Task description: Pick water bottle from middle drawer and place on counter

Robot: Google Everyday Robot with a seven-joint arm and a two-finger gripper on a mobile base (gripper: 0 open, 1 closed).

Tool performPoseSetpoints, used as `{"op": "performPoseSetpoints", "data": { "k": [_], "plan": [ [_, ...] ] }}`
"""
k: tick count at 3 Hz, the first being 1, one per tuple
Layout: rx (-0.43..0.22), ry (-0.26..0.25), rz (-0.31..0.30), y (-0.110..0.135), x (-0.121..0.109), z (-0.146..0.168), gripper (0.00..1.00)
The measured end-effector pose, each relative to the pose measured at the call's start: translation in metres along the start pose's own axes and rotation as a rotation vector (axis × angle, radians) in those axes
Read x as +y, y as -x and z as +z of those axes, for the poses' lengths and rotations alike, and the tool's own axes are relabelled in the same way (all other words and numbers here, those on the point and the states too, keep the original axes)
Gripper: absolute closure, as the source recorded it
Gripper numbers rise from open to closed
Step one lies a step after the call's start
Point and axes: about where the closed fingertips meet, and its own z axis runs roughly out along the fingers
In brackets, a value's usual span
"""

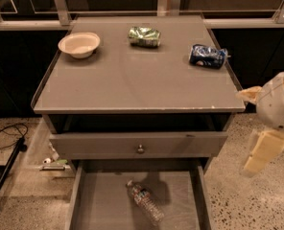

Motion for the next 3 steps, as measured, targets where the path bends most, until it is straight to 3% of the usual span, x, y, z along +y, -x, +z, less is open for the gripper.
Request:
{"op": "performPoseSetpoints", "data": {
  "k": [1, 2, 3],
  "plan": [
    [-0.059, 0.008, 0.046, -0.027, 0.009, 0.045, 0.00],
    [-0.089, 0.051, 0.102, -0.044, 0.015, 0.089, 0.00],
    [-0.090, 0.053, 0.104, -0.044, 0.014, 0.092, 0.00]
  ]
}}
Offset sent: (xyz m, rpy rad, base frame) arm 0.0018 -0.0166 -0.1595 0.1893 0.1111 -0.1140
